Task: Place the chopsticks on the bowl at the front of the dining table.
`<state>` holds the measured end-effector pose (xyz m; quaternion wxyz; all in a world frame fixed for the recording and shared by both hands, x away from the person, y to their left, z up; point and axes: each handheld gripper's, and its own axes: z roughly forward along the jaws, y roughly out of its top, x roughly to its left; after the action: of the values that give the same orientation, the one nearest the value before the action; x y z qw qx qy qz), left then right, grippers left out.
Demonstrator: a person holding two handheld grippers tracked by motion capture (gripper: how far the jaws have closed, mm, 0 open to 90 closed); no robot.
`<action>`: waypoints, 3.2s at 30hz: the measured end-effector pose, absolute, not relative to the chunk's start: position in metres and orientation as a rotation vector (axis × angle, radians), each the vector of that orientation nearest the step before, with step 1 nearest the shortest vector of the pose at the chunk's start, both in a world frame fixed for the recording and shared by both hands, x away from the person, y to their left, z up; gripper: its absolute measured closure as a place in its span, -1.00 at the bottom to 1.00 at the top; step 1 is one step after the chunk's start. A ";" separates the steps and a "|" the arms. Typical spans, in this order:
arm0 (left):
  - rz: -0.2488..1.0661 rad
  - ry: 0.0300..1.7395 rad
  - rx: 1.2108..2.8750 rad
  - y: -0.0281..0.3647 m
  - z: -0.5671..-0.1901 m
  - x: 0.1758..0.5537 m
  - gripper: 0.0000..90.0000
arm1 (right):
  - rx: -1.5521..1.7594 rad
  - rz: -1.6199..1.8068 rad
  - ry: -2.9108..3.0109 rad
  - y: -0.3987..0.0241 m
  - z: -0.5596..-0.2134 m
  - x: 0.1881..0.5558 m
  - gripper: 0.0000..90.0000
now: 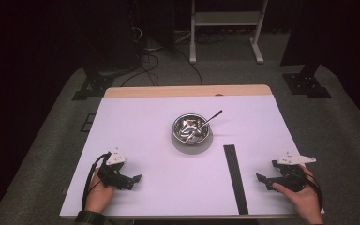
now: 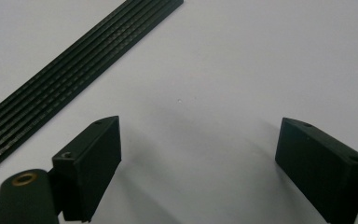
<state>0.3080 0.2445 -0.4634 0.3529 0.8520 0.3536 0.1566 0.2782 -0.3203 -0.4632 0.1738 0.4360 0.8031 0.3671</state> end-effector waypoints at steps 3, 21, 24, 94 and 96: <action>0.405 0.915 2.203 0.244 -0.463 0.308 -1.00 | 1.237 1.038 2.284 -0.318 -0.464 0.279 -0.72; 0.405 0.915 2.203 0.244 -0.463 0.308 -1.00 | 1.233 1.068 2.266 -0.316 -0.460 0.284 -0.72; 0.406 0.915 2.203 0.244 -0.463 0.308 -1.00 | 1.227 1.067 2.268 -0.314 -0.459 0.286 -0.72; 0.406 0.915 2.204 0.244 -0.463 0.308 -1.00 | 1.201 1.101 2.277 -0.285 -0.444 0.327 -0.71; 0.406 0.915 2.203 0.244 -0.463 0.308 -1.00 | 1.201 1.104 2.277 -0.285 -0.443 0.328 -0.71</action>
<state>0.3080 0.2444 -0.4634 0.3531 0.8518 0.3536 0.1570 0.3283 -0.2846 -0.4432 0.1697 0.4225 0.8012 0.3884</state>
